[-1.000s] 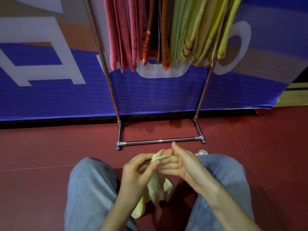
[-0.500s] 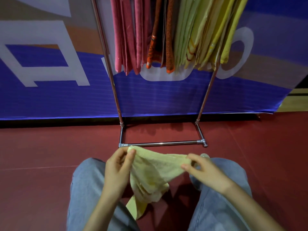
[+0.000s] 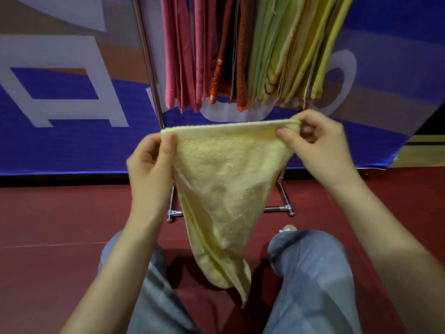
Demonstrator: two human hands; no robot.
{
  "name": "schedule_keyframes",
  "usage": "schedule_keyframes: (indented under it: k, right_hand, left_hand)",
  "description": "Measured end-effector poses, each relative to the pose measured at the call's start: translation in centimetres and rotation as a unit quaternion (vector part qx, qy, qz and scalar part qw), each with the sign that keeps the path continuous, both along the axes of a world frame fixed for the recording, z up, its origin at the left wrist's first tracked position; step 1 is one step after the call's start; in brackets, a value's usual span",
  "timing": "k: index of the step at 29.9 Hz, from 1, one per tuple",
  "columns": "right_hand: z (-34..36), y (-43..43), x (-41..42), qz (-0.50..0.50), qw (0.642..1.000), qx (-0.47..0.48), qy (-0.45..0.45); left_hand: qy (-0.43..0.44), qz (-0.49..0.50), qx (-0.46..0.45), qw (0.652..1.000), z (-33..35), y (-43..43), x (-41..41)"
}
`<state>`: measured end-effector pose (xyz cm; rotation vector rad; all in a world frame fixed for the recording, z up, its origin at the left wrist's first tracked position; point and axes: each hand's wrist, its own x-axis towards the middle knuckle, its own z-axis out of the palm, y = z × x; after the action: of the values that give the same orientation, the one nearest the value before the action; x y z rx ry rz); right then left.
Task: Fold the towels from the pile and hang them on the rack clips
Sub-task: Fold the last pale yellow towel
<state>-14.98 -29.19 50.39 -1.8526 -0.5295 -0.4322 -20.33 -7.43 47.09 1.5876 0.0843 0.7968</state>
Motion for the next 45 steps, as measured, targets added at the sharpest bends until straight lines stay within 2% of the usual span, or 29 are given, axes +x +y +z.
schedule_keyframes:
  k: [4,8,12,22,33,40,45]
  right_hand:
    - [-0.4,-0.3,0.3,-0.01,0.998,-0.054,0.026]
    - [2.2,-1.1,-0.3,-0.004,0.997,-0.076,-0.033]
    - [2.6,-1.4,-0.8,0.0,0.997,-0.067,-0.032]
    - [-0.2,-1.6,-1.5,-0.024,0.994,0.005,0.108]
    - [-6.1,0.4,-3.7,-0.031,0.954,0.058,0.291]
    - [-8.3,3.5,-5.5,0.049,0.935,0.083,0.341]
    - [-8.3,4.7,-6.3,0.099,0.896,0.186,0.392]
  left_hand:
    - [0.037,-0.008,-0.01,0.999,-0.9,-0.6,-0.2]
    - [0.017,-0.018,0.017,1.0,0.0,-0.3,-0.4]
    - [-0.004,-0.032,0.042,0.999,1.1,-0.4,-0.2]
    - [0.04,-0.037,0.017,0.998,-0.4,-1.2,-1.2]
    - [0.131,-0.007,-0.054,0.99,-5.8,-3.1,-2.6]
    - [0.145,-0.103,-0.096,0.979,-7.2,-6.6,-4.2]
    - [0.144,-0.113,-0.119,0.976,-7.9,-7.0,-4.6]
